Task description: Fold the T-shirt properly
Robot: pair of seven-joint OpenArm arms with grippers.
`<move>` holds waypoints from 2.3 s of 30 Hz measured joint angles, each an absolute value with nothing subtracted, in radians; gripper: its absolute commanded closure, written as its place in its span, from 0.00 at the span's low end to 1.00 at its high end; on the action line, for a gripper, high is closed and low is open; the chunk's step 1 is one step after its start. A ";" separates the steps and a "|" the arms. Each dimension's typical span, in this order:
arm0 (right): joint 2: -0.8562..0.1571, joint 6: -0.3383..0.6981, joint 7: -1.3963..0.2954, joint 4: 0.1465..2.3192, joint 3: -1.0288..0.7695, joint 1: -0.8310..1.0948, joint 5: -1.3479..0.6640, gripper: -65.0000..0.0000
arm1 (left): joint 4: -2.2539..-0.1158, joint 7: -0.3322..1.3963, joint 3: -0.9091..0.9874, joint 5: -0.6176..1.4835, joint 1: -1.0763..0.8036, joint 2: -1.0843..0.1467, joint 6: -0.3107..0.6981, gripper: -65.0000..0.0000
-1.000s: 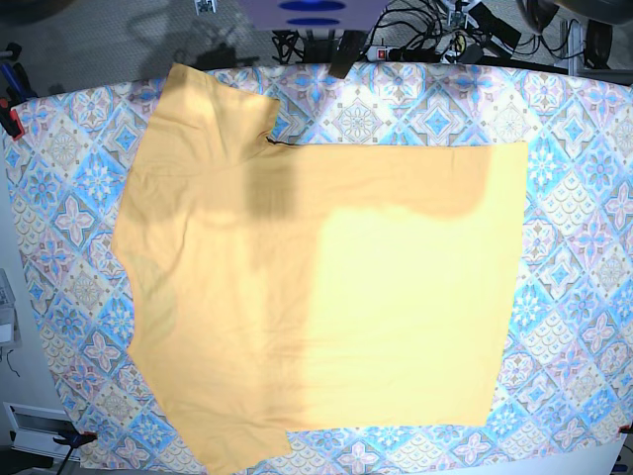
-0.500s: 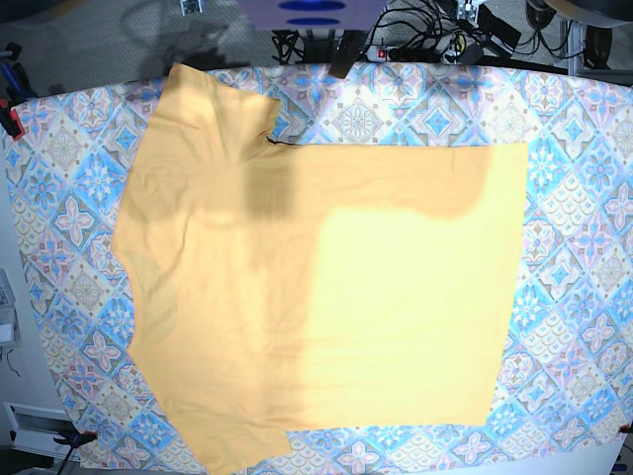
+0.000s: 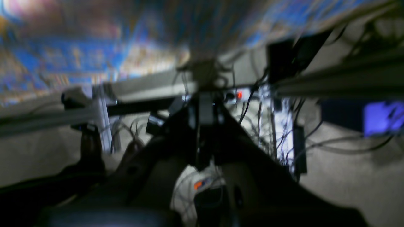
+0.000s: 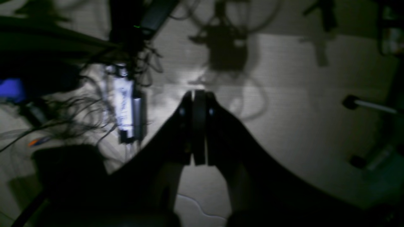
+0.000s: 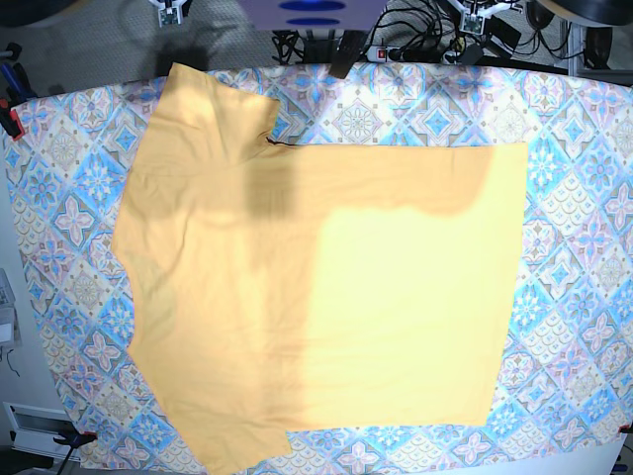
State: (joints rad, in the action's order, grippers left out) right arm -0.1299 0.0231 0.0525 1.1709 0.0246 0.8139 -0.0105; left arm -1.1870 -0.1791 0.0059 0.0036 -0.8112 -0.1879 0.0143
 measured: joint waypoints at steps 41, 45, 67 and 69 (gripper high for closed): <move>-0.131 0.023 -0.071 1.673 0.011 0.907 0.397 1.00 | -1.689 -0.039 0.140 -0.091 -0.807 -0.190 0.021 1.00; -0.131 0.021 -0.072 1.698 0.013 0.881 0.396 1.00 | -1.689 -0.035 0.135 0.171 -0.802 -0.191 0.017 1.00; -0.129 0.023 -0.132 1.719 0.019 0.847 0.396 1.00 | -1.687 0.168 0.059 1.246 -0.683 -0.382 0.004 0.66; -0.131 0.022 -0.132 1.719 0.017 0.846 0.396 1.00 | -1.687 0.194 0.095 1.289 -0.687 -0.368 0.000 0.63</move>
State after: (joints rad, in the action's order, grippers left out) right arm -0.1310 0.0216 -0.1318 1.7187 0.0174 0.8463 0.3962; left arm -1.6867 0.1944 0.0952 1.2888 -0.6868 -0.3676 0.0002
